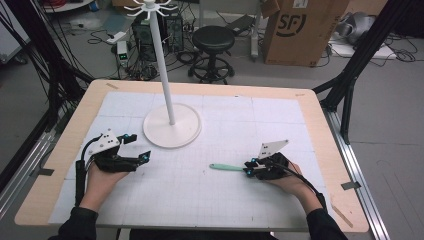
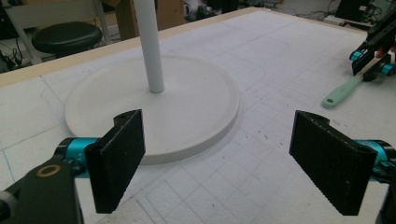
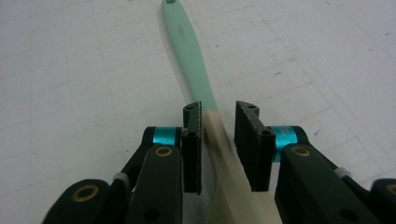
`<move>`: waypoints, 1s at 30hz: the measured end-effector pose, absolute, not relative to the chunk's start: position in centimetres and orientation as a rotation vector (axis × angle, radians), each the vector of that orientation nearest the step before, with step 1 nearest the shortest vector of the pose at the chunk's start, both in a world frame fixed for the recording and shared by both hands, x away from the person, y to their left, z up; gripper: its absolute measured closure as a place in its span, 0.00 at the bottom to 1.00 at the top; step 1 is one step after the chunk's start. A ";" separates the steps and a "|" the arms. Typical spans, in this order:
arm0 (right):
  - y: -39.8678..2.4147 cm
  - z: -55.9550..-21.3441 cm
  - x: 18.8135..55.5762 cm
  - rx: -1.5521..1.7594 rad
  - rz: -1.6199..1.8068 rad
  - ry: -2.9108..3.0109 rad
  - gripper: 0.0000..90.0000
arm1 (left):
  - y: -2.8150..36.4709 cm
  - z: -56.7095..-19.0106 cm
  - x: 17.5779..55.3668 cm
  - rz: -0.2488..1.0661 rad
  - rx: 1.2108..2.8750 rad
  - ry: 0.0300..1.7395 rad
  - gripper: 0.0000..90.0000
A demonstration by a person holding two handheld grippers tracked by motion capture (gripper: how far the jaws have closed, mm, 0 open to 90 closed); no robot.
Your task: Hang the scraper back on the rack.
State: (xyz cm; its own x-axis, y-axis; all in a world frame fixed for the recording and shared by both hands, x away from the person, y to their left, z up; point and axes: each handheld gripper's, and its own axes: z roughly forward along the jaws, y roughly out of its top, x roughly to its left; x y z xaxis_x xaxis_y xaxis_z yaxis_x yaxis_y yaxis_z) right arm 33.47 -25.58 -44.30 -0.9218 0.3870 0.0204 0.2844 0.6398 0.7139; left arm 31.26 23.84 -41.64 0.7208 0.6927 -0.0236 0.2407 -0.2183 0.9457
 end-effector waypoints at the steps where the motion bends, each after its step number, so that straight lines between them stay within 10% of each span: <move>1: -25.5 -44.3 33.4 0.554 1.147 2.725 0.85 | 23.8 -41.7 31.2 0.494 1.788 0.741 0.21; 17: -25.5 -42.9 33.2 0.623 1.173 2.680 0.90 | 23.5 -41.8 30.9 0.488 1.791 0.768 0.22; 30: -25.2 -35.1 33.8 0.727 1.315 2.510 0.90 | 22.9 -41.7 30.3 0.465 1.770 0.772 0.23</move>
